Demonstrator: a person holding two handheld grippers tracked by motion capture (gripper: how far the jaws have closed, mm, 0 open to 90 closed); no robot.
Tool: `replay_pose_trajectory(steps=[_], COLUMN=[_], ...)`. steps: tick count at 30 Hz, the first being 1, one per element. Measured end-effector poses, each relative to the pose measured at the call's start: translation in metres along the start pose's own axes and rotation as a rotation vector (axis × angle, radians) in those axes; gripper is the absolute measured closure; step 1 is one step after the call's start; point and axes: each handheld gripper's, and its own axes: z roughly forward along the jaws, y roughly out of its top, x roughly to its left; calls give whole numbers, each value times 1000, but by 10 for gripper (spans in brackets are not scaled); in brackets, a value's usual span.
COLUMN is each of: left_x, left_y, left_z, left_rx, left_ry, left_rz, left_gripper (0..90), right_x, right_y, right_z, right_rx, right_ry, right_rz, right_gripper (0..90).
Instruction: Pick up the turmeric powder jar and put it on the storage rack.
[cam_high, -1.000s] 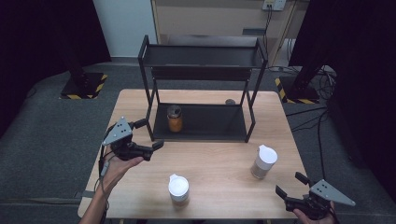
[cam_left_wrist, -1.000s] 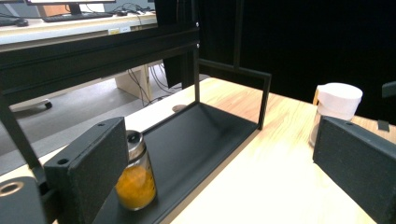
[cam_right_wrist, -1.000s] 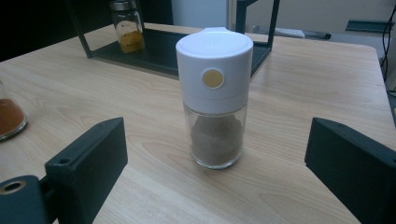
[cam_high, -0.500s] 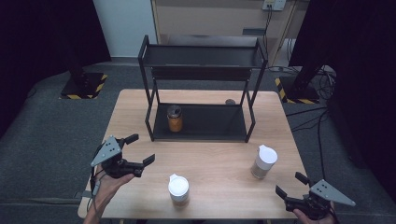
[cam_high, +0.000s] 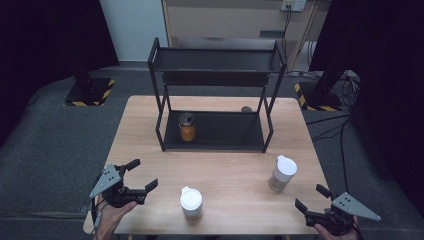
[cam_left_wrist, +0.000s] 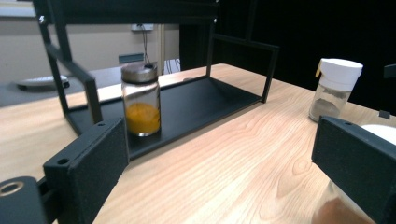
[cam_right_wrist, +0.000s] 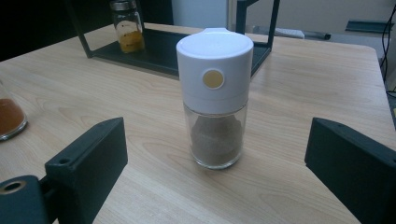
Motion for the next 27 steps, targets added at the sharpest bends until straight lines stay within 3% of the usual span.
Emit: replay_pose_trajectory(steps=[11,18,24,27], left_x=[1,-1,2,4], left_y=[-19,-23,-26,-26], left_z=[-11,-20,-21,-20], left_rx=[33,48,55,72], left_ry=[32,63,62,52], left_rz=[-18,-20,-36,-20], left_gripper=[26,25,25,24], right_x=[-1,0,-1,-1], right_y=[0,0,0,0], right_z=[1,1,1,1], right_rx=[-1,-1,-2,-4], right_ry=[-4,-1,3,7], right_rz=[8,4,1,-5], right_gripper=[60,60,60,60])
